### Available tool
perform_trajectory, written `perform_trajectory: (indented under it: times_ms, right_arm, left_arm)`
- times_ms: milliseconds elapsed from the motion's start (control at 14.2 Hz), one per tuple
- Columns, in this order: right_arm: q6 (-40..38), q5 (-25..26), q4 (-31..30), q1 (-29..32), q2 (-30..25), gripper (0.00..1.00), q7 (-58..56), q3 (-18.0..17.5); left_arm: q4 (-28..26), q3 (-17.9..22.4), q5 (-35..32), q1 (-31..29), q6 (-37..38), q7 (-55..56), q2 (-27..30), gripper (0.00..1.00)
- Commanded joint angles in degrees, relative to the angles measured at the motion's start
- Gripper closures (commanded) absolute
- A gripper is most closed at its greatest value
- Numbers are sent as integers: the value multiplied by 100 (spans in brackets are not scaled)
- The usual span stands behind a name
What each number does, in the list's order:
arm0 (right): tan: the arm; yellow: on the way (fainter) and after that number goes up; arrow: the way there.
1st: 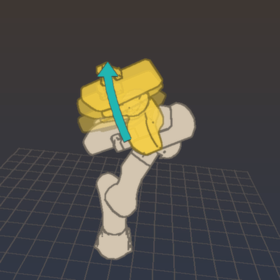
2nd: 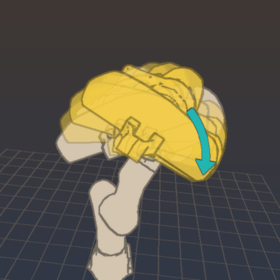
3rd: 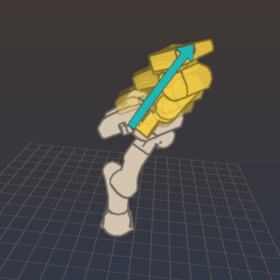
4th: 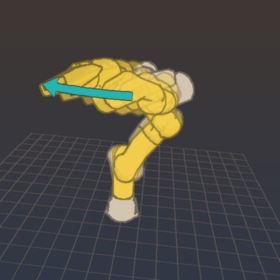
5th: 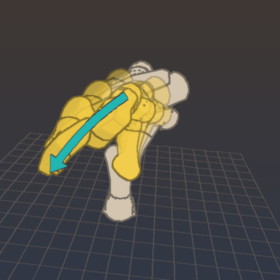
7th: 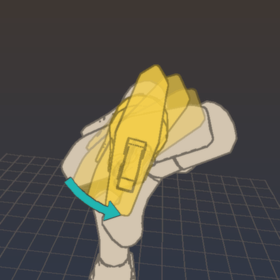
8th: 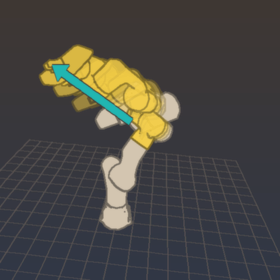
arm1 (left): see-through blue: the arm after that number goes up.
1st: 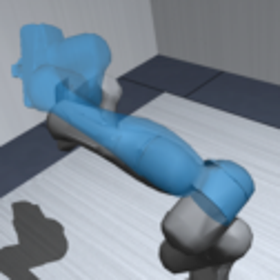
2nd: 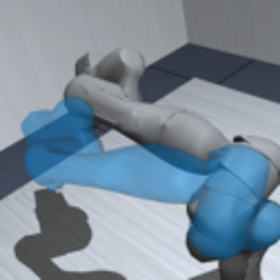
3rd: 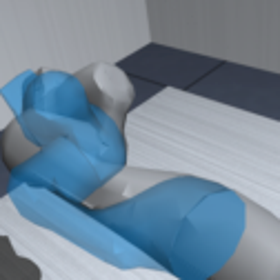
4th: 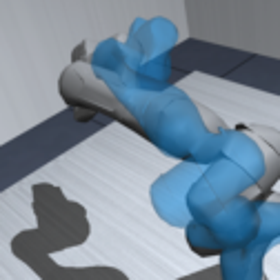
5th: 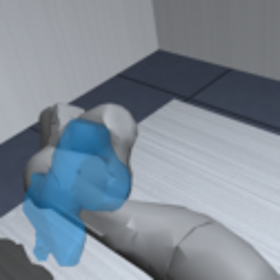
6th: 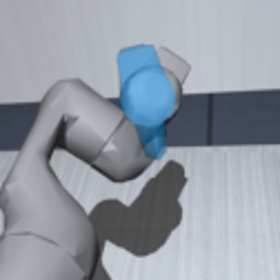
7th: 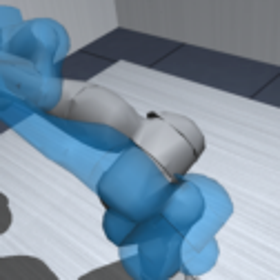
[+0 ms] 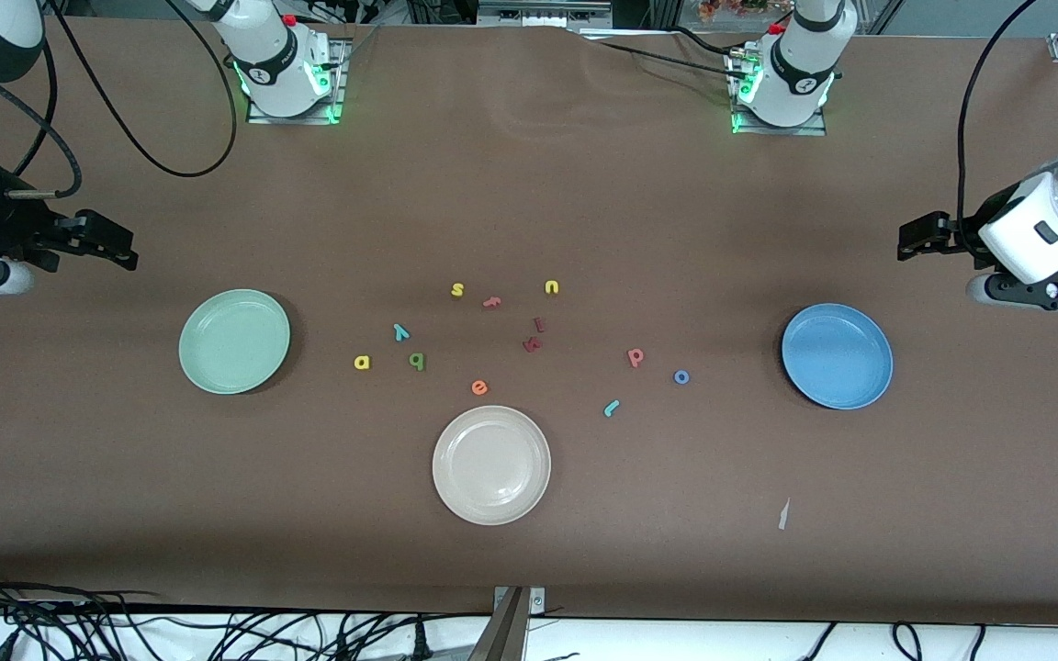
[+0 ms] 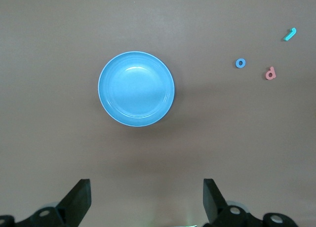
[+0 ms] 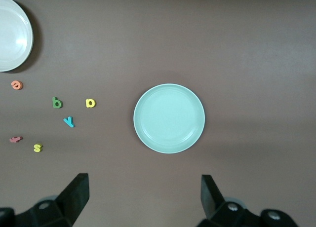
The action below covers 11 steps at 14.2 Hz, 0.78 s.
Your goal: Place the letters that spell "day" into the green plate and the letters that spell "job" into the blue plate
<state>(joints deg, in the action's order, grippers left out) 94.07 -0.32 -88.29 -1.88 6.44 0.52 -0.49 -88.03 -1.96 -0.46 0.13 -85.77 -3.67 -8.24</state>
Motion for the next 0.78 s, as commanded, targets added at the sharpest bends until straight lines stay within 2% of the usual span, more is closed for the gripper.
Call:
perform_trajectory:
  times_ms: [0, 707]
  right_arm:
    - [-65, -12, 128, -6, 32, 0, 35, -13]
    - [-47, -20, 110, -6, 41, 0, 36, -13]
  left_arm:
    - [-30, -15, 37, -13, -54, -46, 51, 0]
    - [-30, -15, 37, -13, -54, -46, 42, 0]
